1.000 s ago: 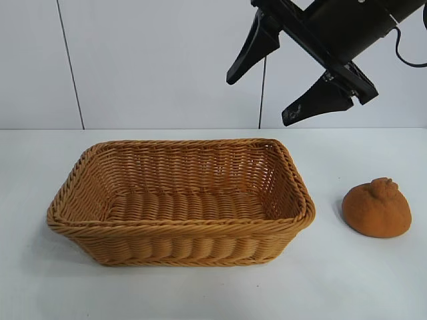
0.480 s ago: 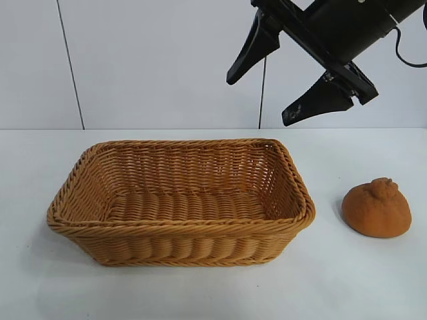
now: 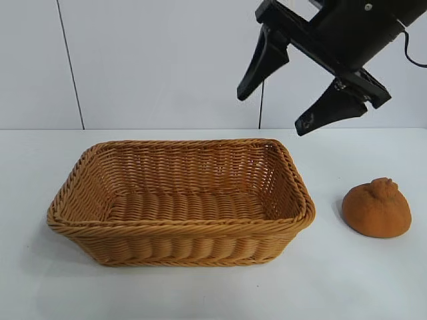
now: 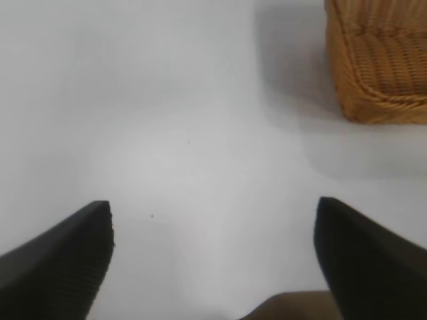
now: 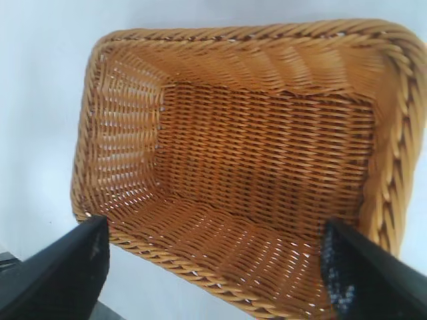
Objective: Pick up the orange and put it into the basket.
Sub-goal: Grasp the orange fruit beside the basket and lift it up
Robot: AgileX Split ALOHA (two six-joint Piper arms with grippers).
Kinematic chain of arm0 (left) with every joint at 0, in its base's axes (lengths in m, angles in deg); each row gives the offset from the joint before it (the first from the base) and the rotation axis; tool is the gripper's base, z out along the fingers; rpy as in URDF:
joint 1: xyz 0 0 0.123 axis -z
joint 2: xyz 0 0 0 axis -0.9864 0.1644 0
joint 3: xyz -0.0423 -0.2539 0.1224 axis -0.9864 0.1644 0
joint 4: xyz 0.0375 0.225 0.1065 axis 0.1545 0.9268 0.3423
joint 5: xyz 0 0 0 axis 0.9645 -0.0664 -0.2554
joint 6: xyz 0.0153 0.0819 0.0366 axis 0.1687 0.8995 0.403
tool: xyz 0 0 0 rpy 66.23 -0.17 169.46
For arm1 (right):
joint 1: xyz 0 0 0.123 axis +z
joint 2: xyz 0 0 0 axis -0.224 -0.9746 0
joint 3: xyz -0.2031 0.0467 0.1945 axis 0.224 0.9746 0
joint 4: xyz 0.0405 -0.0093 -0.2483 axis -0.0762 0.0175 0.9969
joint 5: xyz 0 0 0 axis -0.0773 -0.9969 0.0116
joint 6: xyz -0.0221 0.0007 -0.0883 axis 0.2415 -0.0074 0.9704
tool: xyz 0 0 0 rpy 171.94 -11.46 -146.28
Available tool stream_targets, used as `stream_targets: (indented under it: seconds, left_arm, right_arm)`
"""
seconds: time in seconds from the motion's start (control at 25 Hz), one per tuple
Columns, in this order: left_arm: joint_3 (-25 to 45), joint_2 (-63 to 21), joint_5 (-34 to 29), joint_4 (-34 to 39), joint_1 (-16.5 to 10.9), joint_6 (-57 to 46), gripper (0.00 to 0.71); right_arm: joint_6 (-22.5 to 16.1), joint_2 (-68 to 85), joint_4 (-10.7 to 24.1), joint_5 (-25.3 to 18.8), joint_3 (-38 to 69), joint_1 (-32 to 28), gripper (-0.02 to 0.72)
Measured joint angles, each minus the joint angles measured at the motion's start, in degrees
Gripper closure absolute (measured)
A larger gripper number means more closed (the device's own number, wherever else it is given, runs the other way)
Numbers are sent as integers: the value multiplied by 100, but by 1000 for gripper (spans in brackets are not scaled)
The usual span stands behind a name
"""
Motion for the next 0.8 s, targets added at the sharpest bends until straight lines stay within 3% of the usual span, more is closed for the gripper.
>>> stream_targets:
  seconds: [0.2, 0.4, 0.6, 0.8]
  left_arm:
    - [5, -702, -5, -6, 0, 0, 125]
    - [5, -744, -5, -6, 0, 0, 125]
    - [5, -744, -5, -6, 0, 0, 125]
    - [5, -744, -5, -6, 0, 0, 125]
  right_arm:
    - [-714, 0, 975, -140, 0, -148, 115]
    - [-893, 0, 1284, -296, 0, -829, 115]
    - [-839, 0, 1418, -398, 0, -1557, 115]
    - [-930, -78, 1847, -422, 0, -1622, 115]
